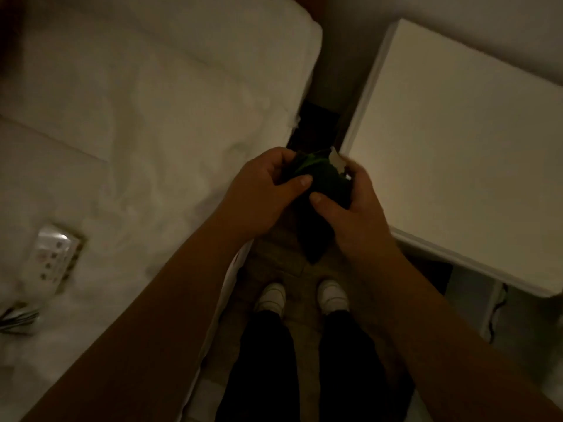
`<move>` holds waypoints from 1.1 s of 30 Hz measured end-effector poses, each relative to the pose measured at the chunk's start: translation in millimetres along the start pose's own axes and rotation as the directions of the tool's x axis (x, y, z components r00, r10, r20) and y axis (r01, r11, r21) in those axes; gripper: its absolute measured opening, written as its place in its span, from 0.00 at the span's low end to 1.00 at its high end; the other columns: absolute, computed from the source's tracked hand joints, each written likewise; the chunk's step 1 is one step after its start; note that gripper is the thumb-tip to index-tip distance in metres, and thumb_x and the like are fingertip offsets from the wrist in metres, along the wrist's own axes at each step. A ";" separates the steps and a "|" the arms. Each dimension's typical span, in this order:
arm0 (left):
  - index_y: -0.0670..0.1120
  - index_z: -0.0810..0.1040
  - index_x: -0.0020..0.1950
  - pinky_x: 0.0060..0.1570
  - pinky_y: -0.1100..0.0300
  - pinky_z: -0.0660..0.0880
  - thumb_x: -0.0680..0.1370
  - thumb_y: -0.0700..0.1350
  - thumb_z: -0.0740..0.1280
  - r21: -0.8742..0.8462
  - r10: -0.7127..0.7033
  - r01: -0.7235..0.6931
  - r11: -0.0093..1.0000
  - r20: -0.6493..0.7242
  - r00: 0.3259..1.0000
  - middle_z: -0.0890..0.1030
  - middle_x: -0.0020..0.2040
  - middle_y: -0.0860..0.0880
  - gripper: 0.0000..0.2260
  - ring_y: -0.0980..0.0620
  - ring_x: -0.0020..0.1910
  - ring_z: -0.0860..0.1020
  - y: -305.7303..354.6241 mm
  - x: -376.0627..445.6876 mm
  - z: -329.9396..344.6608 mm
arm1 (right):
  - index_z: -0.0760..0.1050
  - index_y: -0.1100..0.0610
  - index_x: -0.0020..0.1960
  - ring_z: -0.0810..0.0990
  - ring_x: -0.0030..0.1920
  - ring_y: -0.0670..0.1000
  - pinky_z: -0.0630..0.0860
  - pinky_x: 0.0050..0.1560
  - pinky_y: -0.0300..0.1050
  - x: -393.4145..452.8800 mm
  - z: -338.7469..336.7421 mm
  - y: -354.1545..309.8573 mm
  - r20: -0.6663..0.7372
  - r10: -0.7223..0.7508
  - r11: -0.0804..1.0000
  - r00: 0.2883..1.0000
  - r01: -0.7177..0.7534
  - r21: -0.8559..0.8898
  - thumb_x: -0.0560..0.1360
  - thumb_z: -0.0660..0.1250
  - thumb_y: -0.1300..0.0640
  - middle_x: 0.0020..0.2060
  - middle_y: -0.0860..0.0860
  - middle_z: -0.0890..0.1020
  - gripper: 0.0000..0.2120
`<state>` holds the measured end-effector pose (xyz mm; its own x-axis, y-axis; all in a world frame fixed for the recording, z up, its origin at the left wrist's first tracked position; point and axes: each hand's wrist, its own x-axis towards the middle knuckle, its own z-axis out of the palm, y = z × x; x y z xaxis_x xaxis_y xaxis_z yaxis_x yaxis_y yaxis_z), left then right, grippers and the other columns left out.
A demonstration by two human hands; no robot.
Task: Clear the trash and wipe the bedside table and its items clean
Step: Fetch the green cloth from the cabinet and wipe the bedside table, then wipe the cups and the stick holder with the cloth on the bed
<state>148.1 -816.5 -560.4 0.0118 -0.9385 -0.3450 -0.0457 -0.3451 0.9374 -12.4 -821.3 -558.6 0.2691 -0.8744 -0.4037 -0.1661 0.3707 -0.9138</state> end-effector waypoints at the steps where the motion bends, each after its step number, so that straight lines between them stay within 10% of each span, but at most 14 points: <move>1: 0.55 0.76 0.50 0.49 0.62 0.78 0.76 0.41 0.69 0.014 0.030 -0.030 0.999 -0.026 0.999 0.82 0.47 0.55 0.09 0.58 0.48 0.81 4.4 -2.9 -2.1 | 0.71 0.49 0.65 0.80 0.52 0.38 0.77 0.47 0.34 1.2 -3.0 -7.0 0.050 0.037 0.999 0.998 -0.036 -0.023 0.73 0.72 0.56 0.51 0.39 0.81 0.23; 6: 0.58 0.73 0.51 0.47 0.56 0.81 0.76 0.44 0.69 0.084 0.117 -0.099 0.991 -0.247 0.962 0.79 0.47 0.60 0.10 0.57 0.47 0.81 23.4 -22.3 -13.0 | 0.77 0.44 0.47 0.84 0.44 0.45 0.81 0.43 0.42 8.4 -5.8 -40.3 0.169 0.043 0.993 0.985 -0.023 -0.116 0.64 0.75 0.43 0.43 0.44 0.84 0.14; 10: 0.49 0.73 0.59 0.43 0.58 0.80 0.74 0.42 0.70 -0.477 -0.043 -0.189 0.858 -0.434 0.900 0.82 0.49 0.47 0.15 0.51 0.48 0.83 30.3 -43.9 -14.3 | 0.79 0.54 0.54 0.82 0.56 0.58 0.79 0.55 0.54 12.1 2.7 -57.7 0.367 0.076 0.959 0.927 -0.169 0.229 0.69 0.73 0.59 0.52 0.55 0.84 0.14; 13: 0.46 0.71 0.66 0.46 0.55 0.80 0.71 0.49 0.71 -0.676 -0.229 -0.058 0.735 -0.327 0.917 0.84 0.50 0.47 0.24 0.46 0.52 0.83 28.7 -62.9 -10.4 | 0.79 0.55 0.57 0.81 0.56 0.58 0.79 0.51 0.50 7.5 20.2 -70.4 0.397 0.058 0.900 0.916 -0.220 0.377 0.69 0.72 0.60 0.54 0.56 0.83 0.16; 20: 0.59 0.70 0.67 0.47 0.44 0.80 0.70 0.41 0.74 -0.579 -0.173 -0.195 0.791 -0.517 0.838 0.83 0.54 0.44 0.29 0.41 0.53 0.82 18.2 -160.0 -27.9 | 0.69 0.54 0.67 0.82 0.55 0.55 0.81 0.49 0.52 -27.2 87.5 -88.5 0.512 0.069 0.971 0.856 -0.176 0.164 0.68 0.74 0.58 0.54 0.51 0.83 0.29; 24: 0.65 0.71 0.64 0.43 0.54 0.82 0.72 0.39 0.72 -0.381 -0.154 -0.179 0.907 -0.696 0.701 0.81 0.54 0.50 0.27 0.50 0.50 0.83 12.3 -216.8 -36.1 | 0.55 0.34 0.73 0.77 0.61 0.45 0.81 0.51 0.52 -56.9 120.2 -81.2 0.563 -0.093 0.985 0.821 0.159 -0.068 0.71 0.74 0.60 0.68 0.44 0.71 0.42; 27: 0.69 0.74 0.58 0.44 0.69 0.77 0.74 0.39 0.72 -0.170 -0.122 -0.017 0.985 -0.771 0.625 0.80 0.52 0.60 0.25 0.63 0.49 0.81 4.6 -249.1 -42.0 | 0.62 0.32 0.69 0.72 0.65 0.40 0.77 0.58 0.41 -72.0 138.2 -72.4 0.683 -0.181 0.903 0.707 0.394 -0.170 0.77 0.68 0.59 0.67 0.35 0.70 0.31; 30: 0.70 0.74 0.56 0.44 0.80 0.69 0.74 0.42 0.72 -0.020 -0.087 0.125 0.992 -0.825 0.558 0.76 0.49 0.68 0.23 0.76 0.49 0.74 -12.6 -289.5 -57.8 | 0.71 0.40 0.66 0.75 0.60 0.37 0.76 0.56 0.34 -96.2 170.0 -56.8 0.753 -0.054 0.869 0.656 0.402 -0.288 0.78 0.65 0.57 0.60 0.35 0.75 0.19; 33: 0.61 0.75 0.64 0.47 0.83 0.66 0.74 0.44 0.71 0.073 -0.079 0.278 0.958 -0.862 0.501 0.71 0.48 0.70 0.21 0.76 0.47 0.71 -26.4 -330.3 -72.0 | 0.63 0.42 0.72 0.74 0.60 0.38 0.76 0.55 0.35 -119.7 197.9 -39.6 0.830 0.211 0.834 0.517 0.347 -0.428 0.67 0.76 0.49 0.62 0.41 0.73 0.38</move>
<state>217.3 -497.7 -467.8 0.8707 -0.4465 -0.2064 -0.1139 -0.5913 0.7984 149.7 -669.4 -483.1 0.8913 -0.1141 -0.4388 -0.4512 -0.1282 -0.8832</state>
